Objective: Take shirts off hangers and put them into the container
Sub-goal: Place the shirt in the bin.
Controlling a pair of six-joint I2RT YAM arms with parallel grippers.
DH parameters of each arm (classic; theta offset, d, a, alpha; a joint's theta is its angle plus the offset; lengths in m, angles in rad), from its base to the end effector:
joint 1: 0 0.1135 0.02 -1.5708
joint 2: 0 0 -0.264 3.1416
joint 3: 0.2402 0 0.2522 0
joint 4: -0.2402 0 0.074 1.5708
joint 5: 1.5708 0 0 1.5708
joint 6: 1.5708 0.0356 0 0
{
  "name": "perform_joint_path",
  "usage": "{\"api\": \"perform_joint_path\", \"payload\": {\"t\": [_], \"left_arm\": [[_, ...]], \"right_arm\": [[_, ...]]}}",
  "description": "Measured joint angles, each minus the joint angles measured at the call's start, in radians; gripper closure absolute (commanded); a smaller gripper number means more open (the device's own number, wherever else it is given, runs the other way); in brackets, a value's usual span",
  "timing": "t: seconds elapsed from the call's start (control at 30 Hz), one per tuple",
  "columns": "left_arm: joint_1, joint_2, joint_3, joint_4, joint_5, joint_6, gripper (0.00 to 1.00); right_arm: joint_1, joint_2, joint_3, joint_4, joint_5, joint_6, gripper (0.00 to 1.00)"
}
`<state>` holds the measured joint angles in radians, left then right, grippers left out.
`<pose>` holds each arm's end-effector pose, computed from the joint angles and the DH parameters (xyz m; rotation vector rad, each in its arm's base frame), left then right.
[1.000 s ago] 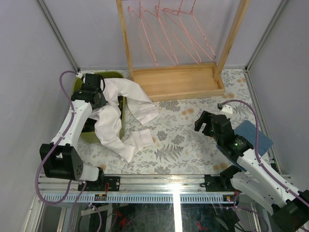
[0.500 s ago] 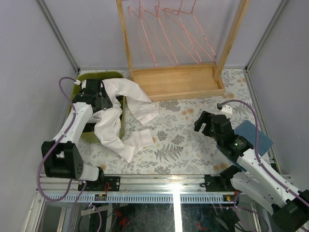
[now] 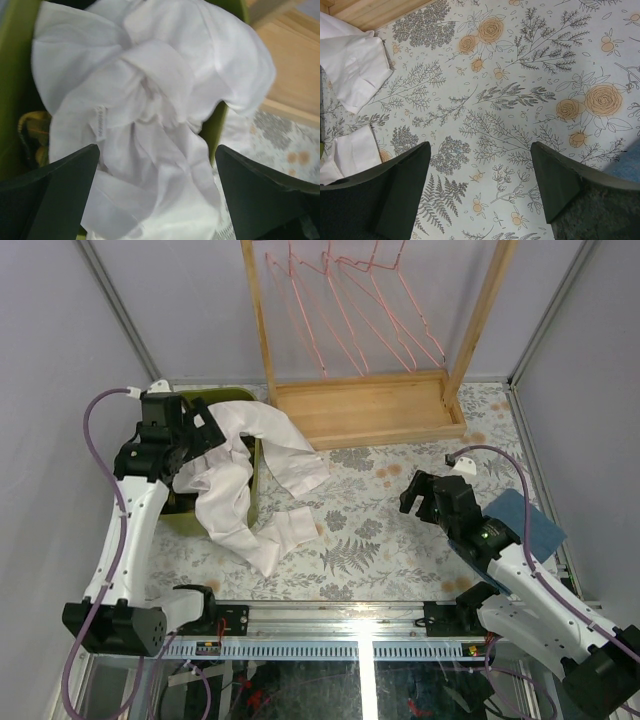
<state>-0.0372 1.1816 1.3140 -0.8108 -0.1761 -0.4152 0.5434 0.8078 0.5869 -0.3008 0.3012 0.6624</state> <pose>0.2397 -0.0027 0.3811 -0.5126 2.1777 -0.0475 0.1624 0.0858 0.2554 0.3070 2.0718 0.4238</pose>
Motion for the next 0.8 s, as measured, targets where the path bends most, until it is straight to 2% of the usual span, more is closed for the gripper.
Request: {"api": "perform_joint_path", "payload": {"t": [0.17,0.37,0.5,0.63,0.8], "left_arm": [[-0.061,-0.057,0.014,-0.021,0.138,-0.005,0.0],[-0.434,-0.004,0.071,-0.013,0.117,-0.04,0.0],[-0.575,0.126,0.08,0.005,0.077,-0.048,0.0],[-0.625,0.276,0.043,0.064,0.016,-0.079,0.0],[-0.627,0.463,0.019,0.09,-0.076,-0.129,0.0]], "right_arm": [[0.0,0.0,0.0,0.007,-0.007,0.003,0.12],[0.0,0.018,0.0,0.025,-0.018,0.012,0.12],[0.0,0.025,0.0,0.02,-0.024,0.012,0.12],[0.0,0.011,0.0,0.014,-0.022,0.012,0.12],[0.0,-0.037,0.0,0.011,-0.015,0.012,0.12]]}}
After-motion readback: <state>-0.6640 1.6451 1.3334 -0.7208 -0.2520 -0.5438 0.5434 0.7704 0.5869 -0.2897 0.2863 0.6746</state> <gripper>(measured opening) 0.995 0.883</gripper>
